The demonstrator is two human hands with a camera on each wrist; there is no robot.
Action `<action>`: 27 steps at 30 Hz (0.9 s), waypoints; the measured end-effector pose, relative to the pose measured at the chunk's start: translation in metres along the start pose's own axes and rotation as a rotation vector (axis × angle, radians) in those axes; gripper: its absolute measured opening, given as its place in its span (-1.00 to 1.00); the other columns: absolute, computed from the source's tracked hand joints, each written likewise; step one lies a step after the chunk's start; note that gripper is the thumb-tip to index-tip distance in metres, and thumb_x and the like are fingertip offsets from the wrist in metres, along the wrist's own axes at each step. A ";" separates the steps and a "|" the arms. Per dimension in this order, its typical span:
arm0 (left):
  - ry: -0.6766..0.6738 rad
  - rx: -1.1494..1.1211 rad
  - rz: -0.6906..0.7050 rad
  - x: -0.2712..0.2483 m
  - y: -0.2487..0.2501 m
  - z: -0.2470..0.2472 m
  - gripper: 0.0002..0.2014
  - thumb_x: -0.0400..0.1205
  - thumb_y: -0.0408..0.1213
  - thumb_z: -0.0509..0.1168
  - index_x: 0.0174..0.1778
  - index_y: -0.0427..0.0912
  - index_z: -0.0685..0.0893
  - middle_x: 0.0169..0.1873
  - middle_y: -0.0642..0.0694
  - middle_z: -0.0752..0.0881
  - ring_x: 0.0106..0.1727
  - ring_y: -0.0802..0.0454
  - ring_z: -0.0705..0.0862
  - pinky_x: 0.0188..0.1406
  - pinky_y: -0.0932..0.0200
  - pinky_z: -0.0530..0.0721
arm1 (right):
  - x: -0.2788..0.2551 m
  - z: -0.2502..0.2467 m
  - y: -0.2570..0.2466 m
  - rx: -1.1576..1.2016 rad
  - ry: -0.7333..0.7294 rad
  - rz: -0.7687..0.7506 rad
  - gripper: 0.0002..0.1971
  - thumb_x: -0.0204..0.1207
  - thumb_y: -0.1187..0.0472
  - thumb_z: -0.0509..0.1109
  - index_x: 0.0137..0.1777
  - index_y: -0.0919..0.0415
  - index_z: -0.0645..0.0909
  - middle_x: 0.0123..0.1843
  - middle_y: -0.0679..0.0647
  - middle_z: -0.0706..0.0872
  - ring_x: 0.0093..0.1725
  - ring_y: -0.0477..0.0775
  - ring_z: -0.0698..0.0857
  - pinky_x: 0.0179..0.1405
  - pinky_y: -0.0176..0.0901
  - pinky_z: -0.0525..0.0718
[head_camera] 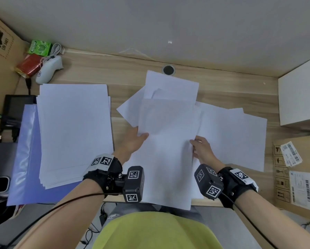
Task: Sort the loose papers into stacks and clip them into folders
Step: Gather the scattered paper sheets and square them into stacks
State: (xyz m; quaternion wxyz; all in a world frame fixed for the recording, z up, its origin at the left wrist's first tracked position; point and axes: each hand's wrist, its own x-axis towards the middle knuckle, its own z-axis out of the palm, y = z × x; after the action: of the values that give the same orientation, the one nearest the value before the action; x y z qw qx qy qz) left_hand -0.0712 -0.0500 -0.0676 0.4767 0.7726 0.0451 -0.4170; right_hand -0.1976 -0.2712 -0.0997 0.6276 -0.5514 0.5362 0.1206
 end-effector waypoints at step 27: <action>0.100 -0.226 0.394 -0.053 0.078 -0.086 -0.60 0.50 -0.47 0.41 0.22 -0.10 0.58 0.07 0.02 0.75 0.11 0.06 0.74 -0.07 0.27 0.67 | -0.115 0.044 -0.087 -0.056 -0.132 -0.633 -0.46 0.54 0.22 0.39 0.50 0.00 0.36 0.37 -0.11 0.63 0.38 -0.08 0.60 0.35 -0.11 0.53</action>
State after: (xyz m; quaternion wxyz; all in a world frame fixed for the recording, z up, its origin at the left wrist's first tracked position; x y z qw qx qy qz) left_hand -0.0171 -0.0084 0.0407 0.6294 0.7279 -0.0365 -0.2695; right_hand -0.1551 -0.2162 0.0336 0.6520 -0.6987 0.2930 -0.0304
